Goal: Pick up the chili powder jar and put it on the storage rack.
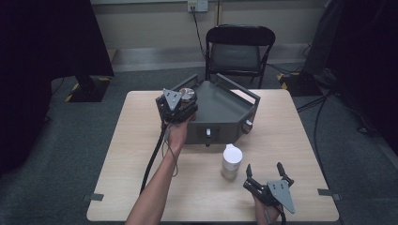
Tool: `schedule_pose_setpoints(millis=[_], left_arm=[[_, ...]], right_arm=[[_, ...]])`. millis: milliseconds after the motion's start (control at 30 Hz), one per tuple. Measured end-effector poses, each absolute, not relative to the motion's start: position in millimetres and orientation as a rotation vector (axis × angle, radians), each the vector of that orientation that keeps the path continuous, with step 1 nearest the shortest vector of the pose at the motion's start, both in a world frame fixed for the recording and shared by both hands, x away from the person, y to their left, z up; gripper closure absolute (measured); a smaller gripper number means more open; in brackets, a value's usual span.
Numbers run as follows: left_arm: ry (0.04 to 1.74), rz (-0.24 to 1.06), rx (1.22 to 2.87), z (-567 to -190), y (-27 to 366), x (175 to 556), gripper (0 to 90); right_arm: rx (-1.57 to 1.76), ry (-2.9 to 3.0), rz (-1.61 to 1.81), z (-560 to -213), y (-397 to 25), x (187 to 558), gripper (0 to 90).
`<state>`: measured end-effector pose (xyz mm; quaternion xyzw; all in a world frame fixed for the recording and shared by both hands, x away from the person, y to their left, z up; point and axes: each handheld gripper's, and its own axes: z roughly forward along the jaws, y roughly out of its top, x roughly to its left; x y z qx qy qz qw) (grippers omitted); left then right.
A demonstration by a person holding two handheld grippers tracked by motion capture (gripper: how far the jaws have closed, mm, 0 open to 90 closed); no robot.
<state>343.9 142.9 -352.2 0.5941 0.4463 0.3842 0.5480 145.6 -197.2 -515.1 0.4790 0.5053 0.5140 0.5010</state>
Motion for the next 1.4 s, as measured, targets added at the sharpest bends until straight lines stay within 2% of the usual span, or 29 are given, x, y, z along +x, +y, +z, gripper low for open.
schedule_pose_setpoints(millis=[700,733,800,1000,1167,1400], left_arm=[[1.048,0.926,1.417,-355.3,140.9,345.0,34.3],[1.043,0.935,1.417,-356.2,140.1,345.2,33.0],[1.043,0.941,1.409,-357.3,139.3,345.5,22.5],[1.071,0.92,1.378,-356.8,142.6,347.1,1.2],[1.066,0.953,1.368,-357.2,142.1,343.3,0.0],[1.053,0.933,1.347,-362.5,147.9,337.4,0.0]], right_arm=[[1.159,1.22,1.241,-515.0,-196.9,145.5,0.0],[1.159,1.22,1.241,-515.0,-196.9,145.5,0.0],[1.159,1.22,1.241,-515.1,-196.9,145.6,0.0],[1.158,1.221,1.242,-515.1,-197.0,145.5,0.0],[1.159,1.221,1.242,-515.0,-197.0,145.5,0.0],[1.159,1.221,1.242,-515.0,-197.0,145.5,0.0]])
